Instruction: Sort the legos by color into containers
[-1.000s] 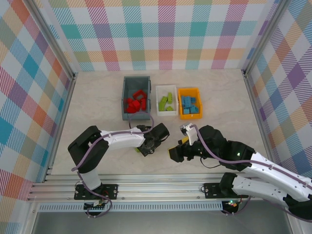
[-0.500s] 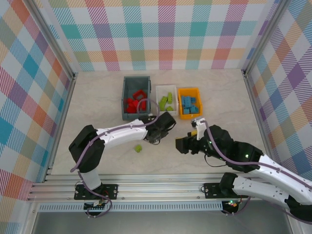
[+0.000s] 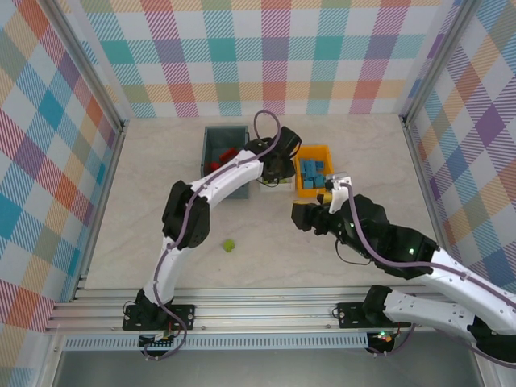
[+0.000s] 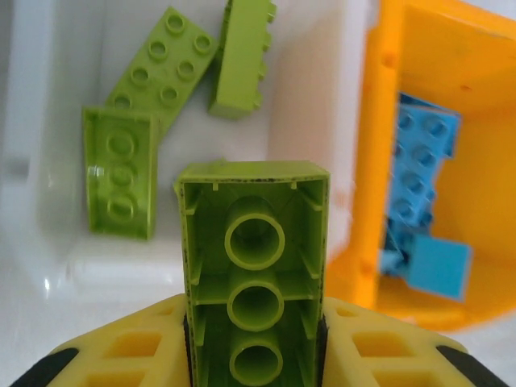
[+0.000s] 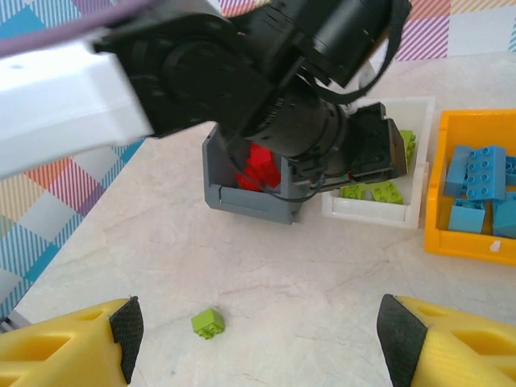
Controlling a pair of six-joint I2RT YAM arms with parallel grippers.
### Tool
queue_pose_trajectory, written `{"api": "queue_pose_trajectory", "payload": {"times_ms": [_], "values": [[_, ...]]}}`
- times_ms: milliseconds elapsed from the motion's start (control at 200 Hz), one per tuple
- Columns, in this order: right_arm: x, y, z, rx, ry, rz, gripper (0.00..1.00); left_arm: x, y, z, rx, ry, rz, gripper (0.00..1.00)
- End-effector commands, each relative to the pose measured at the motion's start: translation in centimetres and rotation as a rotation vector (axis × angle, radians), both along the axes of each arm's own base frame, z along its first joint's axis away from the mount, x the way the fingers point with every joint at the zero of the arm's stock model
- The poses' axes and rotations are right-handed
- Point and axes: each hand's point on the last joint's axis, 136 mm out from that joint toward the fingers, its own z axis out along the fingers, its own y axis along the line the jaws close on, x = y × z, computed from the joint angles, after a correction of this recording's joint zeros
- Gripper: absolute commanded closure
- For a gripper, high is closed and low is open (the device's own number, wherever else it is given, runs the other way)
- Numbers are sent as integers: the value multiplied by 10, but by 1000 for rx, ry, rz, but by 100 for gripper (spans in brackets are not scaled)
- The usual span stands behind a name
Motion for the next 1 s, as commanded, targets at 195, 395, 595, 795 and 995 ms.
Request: {"api": "queue_pose_trajectory", "payload": {"times_ms": [195, 395, 595, 795, 995], "values": [[5, 4, 14, 30, -33, -14, 21, 22, 7, -22, 32, 63, -104, 44], [3, 9, -8, -6, 16, 3, 21, 13, 5, 37, -33, -15, -113, 31], [3, 13, -38, -80, 77, 12, 22, -11, 26, 136, -106, -145, -54, 36], [4, 46, -99, -197, 243, 53, 27, -67, 109, 218, -108, -323, 109, 40], [-7, 115, -153, -270, 455, 49, 28, -158, 191, 232, -119, -448, 95, 38]]}}
